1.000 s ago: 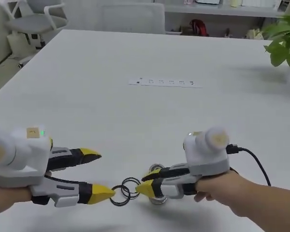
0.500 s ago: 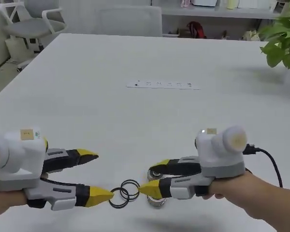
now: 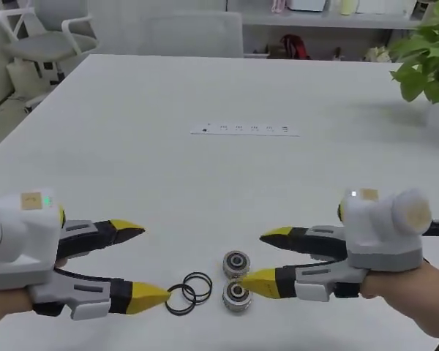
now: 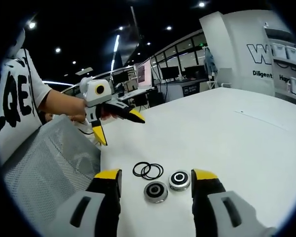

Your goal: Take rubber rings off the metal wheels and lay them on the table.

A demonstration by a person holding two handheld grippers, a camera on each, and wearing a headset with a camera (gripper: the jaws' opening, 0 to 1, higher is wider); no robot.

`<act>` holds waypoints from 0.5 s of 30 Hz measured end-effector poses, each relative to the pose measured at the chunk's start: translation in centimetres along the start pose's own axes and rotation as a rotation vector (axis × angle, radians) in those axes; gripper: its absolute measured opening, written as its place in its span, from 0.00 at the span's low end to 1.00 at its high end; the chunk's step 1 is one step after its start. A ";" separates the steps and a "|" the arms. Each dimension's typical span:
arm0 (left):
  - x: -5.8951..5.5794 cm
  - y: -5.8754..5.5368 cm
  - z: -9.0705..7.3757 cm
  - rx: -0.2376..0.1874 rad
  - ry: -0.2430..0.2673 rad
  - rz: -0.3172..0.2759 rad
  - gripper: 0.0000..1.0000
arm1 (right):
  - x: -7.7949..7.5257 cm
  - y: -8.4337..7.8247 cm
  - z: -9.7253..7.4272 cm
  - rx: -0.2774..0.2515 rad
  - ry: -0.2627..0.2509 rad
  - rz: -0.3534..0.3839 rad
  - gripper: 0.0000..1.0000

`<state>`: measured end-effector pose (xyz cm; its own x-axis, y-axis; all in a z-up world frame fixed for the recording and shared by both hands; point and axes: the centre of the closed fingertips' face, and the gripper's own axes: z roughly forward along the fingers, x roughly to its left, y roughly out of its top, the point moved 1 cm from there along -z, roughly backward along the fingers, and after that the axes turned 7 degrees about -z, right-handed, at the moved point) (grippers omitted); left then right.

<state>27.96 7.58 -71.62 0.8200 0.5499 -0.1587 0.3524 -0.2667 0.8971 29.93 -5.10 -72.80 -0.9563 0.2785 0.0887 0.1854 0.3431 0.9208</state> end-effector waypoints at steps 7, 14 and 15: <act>-0.2 0.1 -0.2 -0.006 0.009 -0.013 0.76 | -0.2 -0.6 -2.1 0.000 -0.052 -0.012 0.59; -0.4 -0.3 -0.5 0.006 0.017 0.000 0.76 | -0.4 -1.5 -3.9 0.010 -0.095 -0.016 0.64; -0.4 -0.2 -0.6 0.004 0.019 -0.002 0.77 | -0.4 -1.6 -4.0 0.010 -0.101 -0.016 0.64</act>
<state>27.26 7.88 -71.53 0.8107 0.5653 -0.1523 0.3558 -0.2691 0.8950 29.13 -9.40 -72.78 -0.9317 0.3616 0.0354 0.1735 0.3571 0.9178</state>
